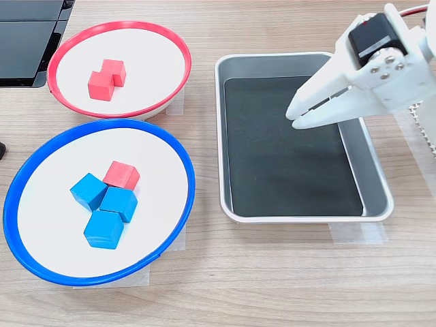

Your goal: Relocate any red block in the blue dish to the red dish, correcting any misplacement.

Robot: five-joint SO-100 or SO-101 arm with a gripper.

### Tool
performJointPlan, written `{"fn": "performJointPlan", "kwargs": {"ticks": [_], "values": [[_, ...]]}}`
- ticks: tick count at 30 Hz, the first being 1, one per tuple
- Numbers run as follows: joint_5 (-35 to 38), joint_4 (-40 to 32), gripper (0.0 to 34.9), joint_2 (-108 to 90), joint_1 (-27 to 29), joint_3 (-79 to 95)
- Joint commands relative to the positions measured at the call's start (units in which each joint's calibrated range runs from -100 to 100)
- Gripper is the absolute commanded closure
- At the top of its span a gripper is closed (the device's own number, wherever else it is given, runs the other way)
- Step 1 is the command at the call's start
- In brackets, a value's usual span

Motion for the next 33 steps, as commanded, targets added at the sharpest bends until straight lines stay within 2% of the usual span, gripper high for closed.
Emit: {"fn": "performJointPlan", "kwargs": {"ticks": [1,16,20,28,33], "values": [[-0.2,0.2,34.6,-0.08,0.2,-0.19],[0.2,-0.13,34.6,0.6,-0.09,-0.55],[0.78,-0.55,34.6,5.8,-0.18,-6.01],[0.68,-0.96,34.6,27.72,-1.59,-27.13],[-2.88,-2.53,34.6,54.67,-2.63,-50.71]]}}
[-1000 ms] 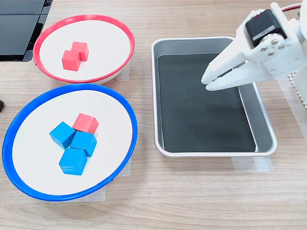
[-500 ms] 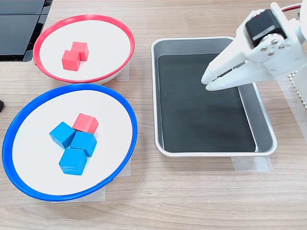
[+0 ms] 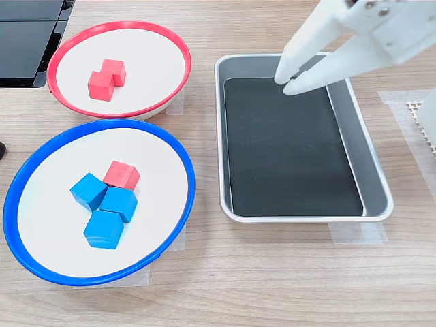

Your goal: Relocate any red block in the blue dish to the red dish, correcting any misplacement.

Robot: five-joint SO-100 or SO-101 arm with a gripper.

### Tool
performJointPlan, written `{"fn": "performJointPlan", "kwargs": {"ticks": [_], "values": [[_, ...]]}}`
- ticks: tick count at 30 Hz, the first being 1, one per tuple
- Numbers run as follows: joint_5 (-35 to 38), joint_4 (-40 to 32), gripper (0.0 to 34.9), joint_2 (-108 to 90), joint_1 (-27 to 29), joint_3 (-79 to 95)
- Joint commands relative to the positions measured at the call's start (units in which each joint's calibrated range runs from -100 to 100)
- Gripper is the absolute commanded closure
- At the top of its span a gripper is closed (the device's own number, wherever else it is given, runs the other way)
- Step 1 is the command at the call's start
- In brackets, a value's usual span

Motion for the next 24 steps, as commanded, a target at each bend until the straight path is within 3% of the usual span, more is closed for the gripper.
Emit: {"fn": "performJointPlan", "kwargs": {"ticks": [1,5,15,24], "values": [[-2.93,-1.96,34.6,23.3,-0.6,-22.32],[-6.74,-3.53,34.6,41.72,-0.6,-38.16],[-14.41,-3.53,34.6,66.63,-2.76,-60.47],[-18.27,-1.63,29.9,76.95,-6.62,-68.39]]}}
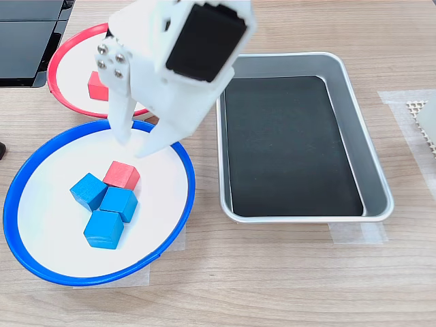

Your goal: Relocate any red block in the blue dish to the red dish, correcting any misplacement.

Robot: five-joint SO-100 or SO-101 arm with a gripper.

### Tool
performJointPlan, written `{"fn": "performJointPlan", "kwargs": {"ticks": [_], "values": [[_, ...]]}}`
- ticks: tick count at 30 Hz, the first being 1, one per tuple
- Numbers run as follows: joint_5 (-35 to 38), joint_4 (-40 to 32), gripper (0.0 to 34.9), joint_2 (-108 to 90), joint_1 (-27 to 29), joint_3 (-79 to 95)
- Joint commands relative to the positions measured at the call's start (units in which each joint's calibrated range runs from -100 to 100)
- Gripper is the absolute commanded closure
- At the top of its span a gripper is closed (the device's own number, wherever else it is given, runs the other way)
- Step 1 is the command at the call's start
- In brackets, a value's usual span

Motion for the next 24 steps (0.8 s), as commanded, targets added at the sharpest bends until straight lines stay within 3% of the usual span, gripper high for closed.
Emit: {"fn": "performJointPlan", "kwargs": {"ticks": [1,9,24], "values": [[-1.42,1.23,28.5,2.61,-0.97,-5.5],[-1.76,1.89,21.5,7.81,-1.72,-8.32],[-0.2,1.23,20.0,11.39,0.44,-10.42]]}}
